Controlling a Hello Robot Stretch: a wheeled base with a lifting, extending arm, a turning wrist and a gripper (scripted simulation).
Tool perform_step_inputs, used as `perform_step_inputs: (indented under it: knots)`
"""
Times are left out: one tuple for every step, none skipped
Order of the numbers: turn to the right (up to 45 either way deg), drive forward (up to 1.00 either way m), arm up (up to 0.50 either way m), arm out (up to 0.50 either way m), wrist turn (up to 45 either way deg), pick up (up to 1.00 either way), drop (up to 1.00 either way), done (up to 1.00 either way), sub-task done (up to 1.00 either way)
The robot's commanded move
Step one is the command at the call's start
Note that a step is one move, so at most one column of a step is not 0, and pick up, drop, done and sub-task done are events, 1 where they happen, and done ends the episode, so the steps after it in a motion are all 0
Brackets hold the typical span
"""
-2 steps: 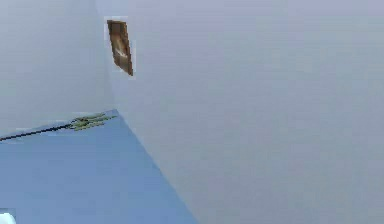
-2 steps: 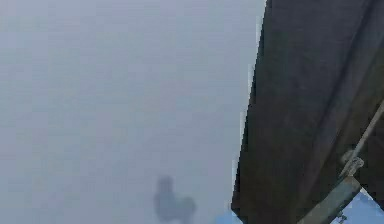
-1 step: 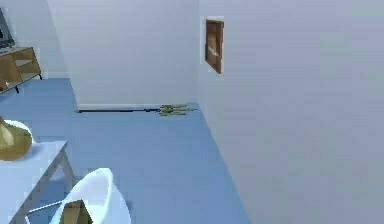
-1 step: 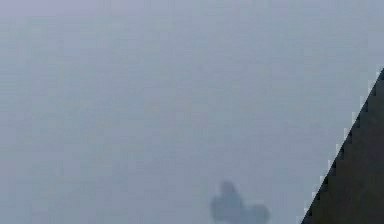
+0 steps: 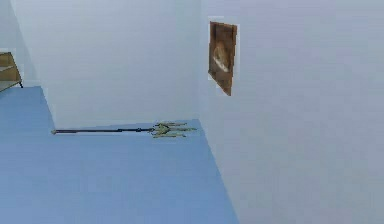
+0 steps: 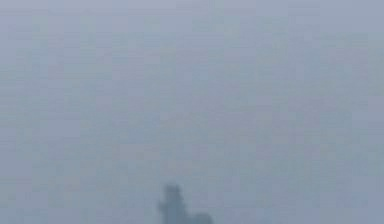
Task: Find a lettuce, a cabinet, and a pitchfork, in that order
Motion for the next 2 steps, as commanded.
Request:
perform_step_inputs:
  knots:
    - [-9.0, 0.0, 0.0, 0.0, 0.0, 0.0, 0.0, 0.0, 0.0]
    - [0.0, 0.2, 0.0, 0.0, 0.0, 0.0, 0.0, 0.0, 0.0]
